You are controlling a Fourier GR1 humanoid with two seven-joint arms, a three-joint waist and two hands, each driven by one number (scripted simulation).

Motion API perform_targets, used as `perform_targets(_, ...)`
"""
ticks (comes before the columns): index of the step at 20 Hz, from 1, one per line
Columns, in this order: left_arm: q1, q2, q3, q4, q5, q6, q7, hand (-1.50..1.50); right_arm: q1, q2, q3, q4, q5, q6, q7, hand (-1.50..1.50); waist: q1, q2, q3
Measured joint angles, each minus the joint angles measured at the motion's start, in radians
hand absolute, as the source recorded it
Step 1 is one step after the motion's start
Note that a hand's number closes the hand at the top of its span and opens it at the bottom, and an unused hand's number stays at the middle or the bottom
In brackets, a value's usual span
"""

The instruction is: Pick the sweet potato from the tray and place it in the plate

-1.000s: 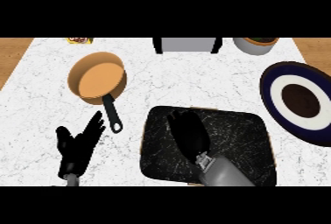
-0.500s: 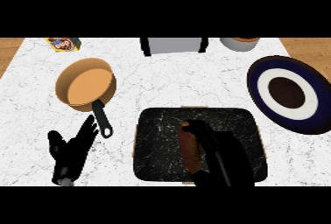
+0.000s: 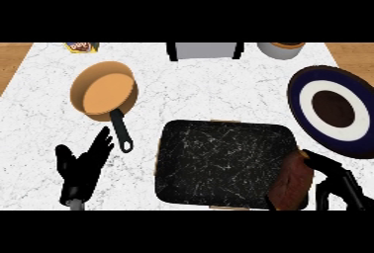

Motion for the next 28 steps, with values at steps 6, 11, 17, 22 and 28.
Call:
perform_targets(6,-0.032,-0.012,-0.011,0.000,-0.010,0.007,0.022,0.00,-0.007,-0.044,-0.268,0.106,-0.393,-0.003,-0.197,1.50,0.020,0.004,0.000)
perform_targets(11,-0.056,-0.009,-0.006,0.031,-0.014,-0.007,0.013,0.00,-0.161,-0.084,-0.482,0.380,-0.565,0.016,-0.352,1.50,0.037,0.008,-0.002)
perform_targets(17,-0.074,-0.027,-0.013,0.050,-0.022,-0.008,0.007,0.00,-0.403,-0.188,-0.669,0.767,-0.682,0.073,-0.491,1.50,0.052,0.011,-0.002)
perform_targets(22,-0.064,-0.029,-0.021,0.042,-0.030,-0.014,0.001,0.00,-0.613,-0.281,-0.751,1.132,-0.713,0.128,-0.636,1.50,0.063,0.013,-0.002)
perform_targets(28,-0.059,-0.026,-0.022,0.030,-0.028,-0.031,0.004,0.00,-0.815,-0.385,-0.788,1.499,-0.692,0.158,-0.735,1.50,0.078,0.018,-0.002)
